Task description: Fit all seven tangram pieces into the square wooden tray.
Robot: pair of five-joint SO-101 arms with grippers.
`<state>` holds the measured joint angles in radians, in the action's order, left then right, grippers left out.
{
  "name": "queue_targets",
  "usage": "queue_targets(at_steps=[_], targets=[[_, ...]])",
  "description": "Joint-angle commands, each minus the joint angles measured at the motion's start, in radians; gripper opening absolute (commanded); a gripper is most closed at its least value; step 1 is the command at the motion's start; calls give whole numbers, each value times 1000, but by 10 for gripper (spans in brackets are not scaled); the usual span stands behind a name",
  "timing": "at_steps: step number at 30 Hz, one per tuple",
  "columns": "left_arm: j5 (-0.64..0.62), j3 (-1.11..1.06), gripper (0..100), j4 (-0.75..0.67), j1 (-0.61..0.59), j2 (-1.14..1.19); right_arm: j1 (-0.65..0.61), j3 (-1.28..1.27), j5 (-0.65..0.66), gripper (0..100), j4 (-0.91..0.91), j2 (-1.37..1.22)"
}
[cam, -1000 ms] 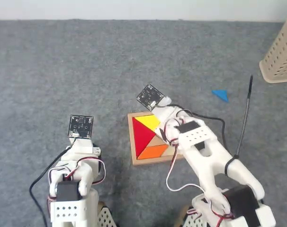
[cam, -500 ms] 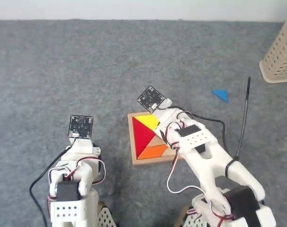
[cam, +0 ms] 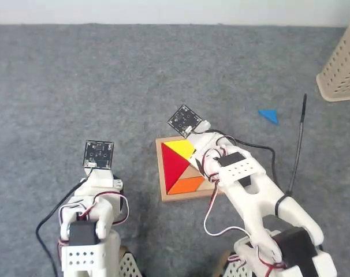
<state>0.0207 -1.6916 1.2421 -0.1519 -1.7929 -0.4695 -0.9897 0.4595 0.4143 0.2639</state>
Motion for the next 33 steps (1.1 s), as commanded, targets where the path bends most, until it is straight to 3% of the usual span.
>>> queue_targets(at_steps=[1,14,21,33], targets=[[-6,5,11,6,-2,-6,16,11,2,34,15,58],[-6,5,11,6,-2,-6,16,11,2,34,21,59],[-6,5,11,6,-2,-6,10,107,2,34,209,59],[-6,5,11,6,-2,-6,16,109,0,34,208,59]])
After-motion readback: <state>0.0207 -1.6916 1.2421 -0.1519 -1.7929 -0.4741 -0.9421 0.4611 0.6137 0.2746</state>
